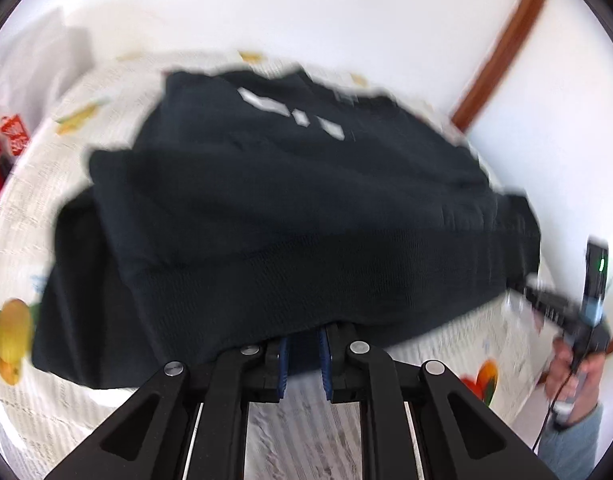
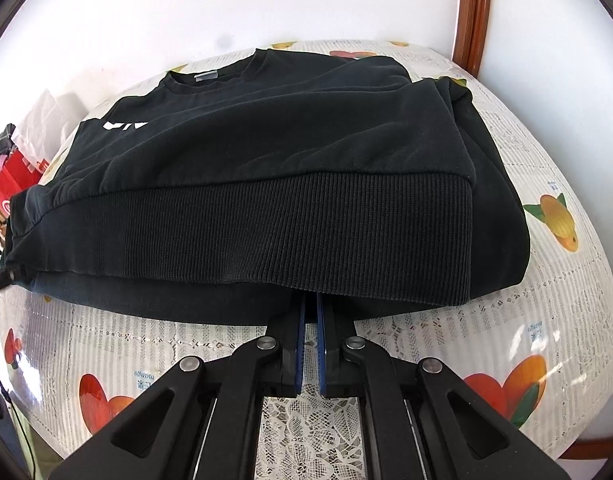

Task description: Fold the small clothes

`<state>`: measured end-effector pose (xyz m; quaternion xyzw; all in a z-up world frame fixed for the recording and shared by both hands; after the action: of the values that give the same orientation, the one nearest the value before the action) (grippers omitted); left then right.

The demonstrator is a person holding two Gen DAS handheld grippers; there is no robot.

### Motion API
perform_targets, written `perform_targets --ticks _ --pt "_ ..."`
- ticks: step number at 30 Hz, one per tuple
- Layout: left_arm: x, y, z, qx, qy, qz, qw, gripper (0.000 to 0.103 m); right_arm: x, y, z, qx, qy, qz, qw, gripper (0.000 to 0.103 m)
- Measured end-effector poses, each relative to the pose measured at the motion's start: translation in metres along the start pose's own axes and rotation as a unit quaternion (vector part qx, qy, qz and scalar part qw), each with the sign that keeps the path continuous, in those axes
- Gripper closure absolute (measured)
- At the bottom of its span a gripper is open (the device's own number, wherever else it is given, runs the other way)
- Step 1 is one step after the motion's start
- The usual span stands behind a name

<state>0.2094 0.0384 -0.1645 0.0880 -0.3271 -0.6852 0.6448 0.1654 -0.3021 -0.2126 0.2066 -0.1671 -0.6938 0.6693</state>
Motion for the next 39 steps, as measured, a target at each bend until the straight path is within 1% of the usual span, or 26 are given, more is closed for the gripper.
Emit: perform_targets --ticks 2,3,5,7,8,10,11,13,16,18,23,26,30,34,36,39 --pt "-0.006 0.005 0.008 0.015 -0.013 0.016 0.9997 0.089 0.001 -0.001 0.000 -0.002 0.004 -0.003 1.000 0.099" --pt "-0.008 0.005 0.007 0.010 -0.013 0.020 0.9996 0.089 0.001 -0.001 0.001 -0.003 0.006 -0.003 1.000 0.099" --pt "-0.008 0.000 -0.003 -0.014 0.005 0.009 0.9998 0.088 0.001 0.000 0.000 -0.003 0.008 -0.003 1.000 0.099" --pt "-0.005 -0.007 -0.010 -0.026 0.021 -0.010 0.9994 0.088 0.002 0.001 0.000 -0.005 0.014 -0.008 1.000 0.098" --pt "-0.002 -0.011 -0.012 -0.023 0.035 -0.029 0.9987 0.088 0.004 0.003 0.001 -0.006 0.019 -0.015 1.000 0.097" --pt "0.002 -0.012 -0.011 -0.018 0.047 -0.042 0.9978 0.088 0.005 0.004 0.001 -0.008 0.025 -0.026 0.999 0.097" --pt "0.004 -0.011 -0.010 -0.019 0.049 -0.042 0.9977 0.088 0.004 0.005 0.000 -0.009 0.026 -0.026 0.999 0.097" --pt "0.004 -0.006 -0.006 -0.012 0.038 -0.035 0.9986 0.088 0.004 0.008 0.001 -0.003 0.025 -0.026 0.999 0.097" --pt "0.002 0.007 0.007 0.006 0.024 -0.023 0.9994 0.088 0.000 0.015 0.005 0.005 0.028 -0.020 0.999 0.097" --pt "0.001 0.015 0.014 0.017 0.018 -0.018 0.9995 0.088 0.000 0.024 0.012 0.021 0.032 -0.021 0.999 0.097" --pt "0.006 0.041 0.028 0.055 0.019 -0.026 0.9980 0.090 0.000 0.051 0.029 0.068 0.035 -0.021 0.997 0.097" --pt "0.003 0.056 0.030 0.068 0.018 -0.025 0.9973 0.090 -0.001 0.069 0.035 0.089 0.034 -0.016 0.995 0.097" --pt "-0.002 0.079 0.025 0.082 0.038 -0.031 0.9954 0.090 0.003 0.091 0.025 0.091 0.020 -0.012 0.996 0.097" --pt "-0.007 0.099 0.014 0.086 0.055 -0.038 0.9940 0.090 0.008 0.110 0.011 0.092 0.008 -0.008 0.996 0.097" --pt "-0.011 0.110 0.005 0.088 0.069 -0.040 0.9929 0.090 0.013 0.121 0.002 0.090 0.000 -0.014 0.996 0.097" --pt "-0.018 0.124 -0.007 0.084 0.078 -0.036 0.9928 0.090 0.021 0.138 -0.014 0.082 0.002 -0.030 0.996 0.097"
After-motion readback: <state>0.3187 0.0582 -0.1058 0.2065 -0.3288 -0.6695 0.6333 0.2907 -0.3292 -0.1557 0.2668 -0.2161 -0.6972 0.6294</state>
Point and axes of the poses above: each gripper's, at about its wrist camera, not at the fingertips, and z roughly against the way its jaws point, x to its right, y to its top, the point moved 4 cm from there along -z, roughly the way its jaws point
